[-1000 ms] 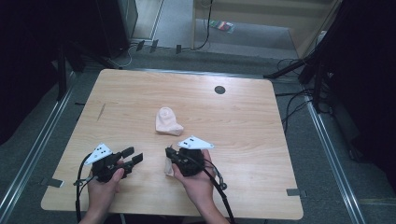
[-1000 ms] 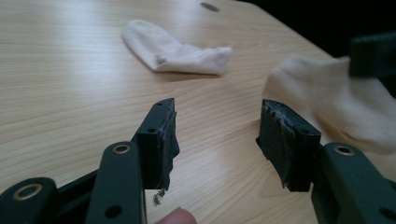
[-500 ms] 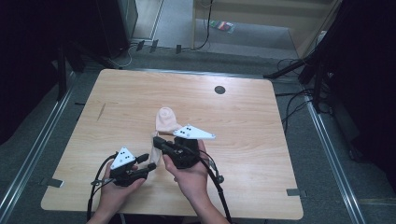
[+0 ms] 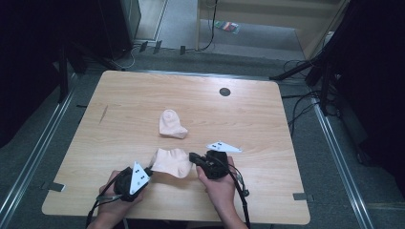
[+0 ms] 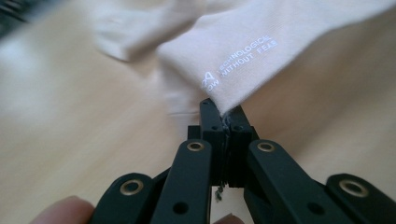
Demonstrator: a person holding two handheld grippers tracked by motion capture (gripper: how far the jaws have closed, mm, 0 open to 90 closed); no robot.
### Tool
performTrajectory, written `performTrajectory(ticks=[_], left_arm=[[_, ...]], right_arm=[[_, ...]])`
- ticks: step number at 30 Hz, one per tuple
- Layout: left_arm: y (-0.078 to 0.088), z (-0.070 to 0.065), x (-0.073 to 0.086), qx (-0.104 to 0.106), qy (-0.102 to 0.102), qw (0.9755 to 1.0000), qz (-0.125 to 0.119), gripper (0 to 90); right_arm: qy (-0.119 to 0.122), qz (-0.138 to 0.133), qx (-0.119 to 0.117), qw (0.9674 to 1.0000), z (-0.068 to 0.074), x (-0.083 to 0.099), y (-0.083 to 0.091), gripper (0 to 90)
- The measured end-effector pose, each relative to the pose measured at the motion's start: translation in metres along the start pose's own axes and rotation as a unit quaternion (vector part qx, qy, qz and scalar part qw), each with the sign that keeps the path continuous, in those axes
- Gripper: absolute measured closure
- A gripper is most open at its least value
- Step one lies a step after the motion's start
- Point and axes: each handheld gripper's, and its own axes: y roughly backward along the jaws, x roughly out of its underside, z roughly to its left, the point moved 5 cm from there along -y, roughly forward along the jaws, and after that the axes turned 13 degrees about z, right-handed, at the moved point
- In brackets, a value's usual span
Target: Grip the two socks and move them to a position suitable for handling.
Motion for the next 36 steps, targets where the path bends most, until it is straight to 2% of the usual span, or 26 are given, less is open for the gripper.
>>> performTrajectory(ticks=[1,2,3,6,7,8,10,12,13,14,15,17,18,21,22,23,24,26,27,29,30,33,34,36], left_arm=[[-0.004,-0.004,0.000,0.023,-0.009,0.9997,0.004,88.6],[-0.005,-0.006,0.000,0.029,-0.011,0.9995,0.003,85.3],[-0.005,-0.007,-0.001,0.048,-0.009,0.9988,-0.002,80.5],[-0.004,-0.007,0.000,0.092,0.006,0.9956,-0.015,55.9],[-0.002,-0.006,0.000,0.121,0.021,0.9921,-0.025,50.9],[0.000,-0.003,0.001,0.138,0.035,0.9893,-0.034,46.3],[0.003,0.007,0.001,0.153,0.069,0.9845,-0.053,44.6],[0.004,0.019,0.002,0.154,0.108,0.9803,-0.061,44.3],[0.003,0.027,0.003,0.153,0.137,0.9767,-0.062,45.2],[0.001,0.031,0.004,0.155,0.150,0.9745,-0.062,46.3],[-0.002,0.036,0.004,0.155,0.172,0.9709,-0.060,46.9],[-0.007,0.036,0.001,0.160,0.183,0.9685,-0.055,50.9],[-0.011,0.035,-0.001,0.160,0.182,0.9691,-0.047,52.2],[-0.022,0.030,-0.005,0.158,0.179,0.9707,-0.022,56.0],[-0.024,0.029,-0.006,0.153,0.182,0.9711,-0.016,57.5],[-0.026,0.029,-0.007,0.144,0.181,0.9729,-0.011,60.3],[-0.026,0.029,-0.008,0.140,0.184,0.9729,-0.012,63.6],[-0.026,0.028,-0.008,0.138,0.184,0.9730,-0.009,72.2],[-0.027,0.029,-0.007,0.135,0.182,0.9740,-0.004,77.6],[-0.025,0.029,-0.006,0.133,0.175,0.9755,-0.006,87.1],[-0.023,0.028,-0.006,0.133,0.171,0.9763,-0.007,88.1],[-0.015,0.032,-0.005,0.127,0.164,0.9782,-0.014,89.2],[-0.010,0.034,-0.004,0.129,0.167,0.9772,-0.019,89.5],[-0.003,0.036,-0.002,0.127,0.166,0.9776,-0.018,90.0]], right_arm=[[-0.004,0.006,0.004,1.0000,-0.005,0.004,-0.001,90.0],[-0.007,0.010,0.012,0.9999,-0.014,0.008,-0.002,90.0],[-0.008,0.012,0.016,0.9998,-0.018,0.011,-0.002,90.0],[-0.002,0.015,0.027,0.9995,-0.032,0.016,-0.003,90.0],[-0.002,0.017,0.025,0.9995,-0.034,0.016,-0.003,89.9],[-0.001,0.021,0.019,0.9996,-0.037,0.016,-0.002,89.5],[-0.007,0.012,0.013,0.9998,-0.039,0.014,0.001,87.0],[-0.011,0.000,0.009,0.9999,-0.041,0.012,0.007,80.4],[-0.010,-0.002,0.008,0.9999,-0.042,0.012,0.009,79.3],[-0.010,-0.002,0.010,0.9999,-0.042,0.012,0.013,77.7],[-0.005,-0.001,0.013,0.9999,-0.042,0.013,0.014,75.4],[0.008,0.009,0.032,0.9994,-0.040,0.016,0.017,69.7],[0.017,0.010,0.045,0.9988,-0.041,0.018,0.017,66.1],[0.011,0.020,0.059,0.9980,-0.044,0.023,0.013,61.3],[0.010,0.025,0.064,0.9976,-0.045,0.025,0.010,60.3],[0.012,0.026,0.067,0.9974,-0.045,0.026,0.007,60.2],[0.016,0.032,0.075,0.9966,-0.045,0.028,0.003,60.6],[0.028,0.037,0.091,0.9948,-0.045,0.030,-0.004,64.6],[0.035,0.039,0.098,0.9938,-0.043,0.030,-0.007,67.1],[0.049,0.046,0.113,0.9914,-0.041,0.032,-0.011,79.7],[0.059,0.047,0.117,0.9903,-0.040,0.033,-0.012,85.0],[0.063,0.047,0.121,0.9895,-0.038,0.033,-0.008,88.1],[0.060,0.049,0.121,0.9897,-0.038,0.034,-0.004,88.6],[0.054,0.047,0.118,0.9904,-0.040,0.035,0.005,89.3]])
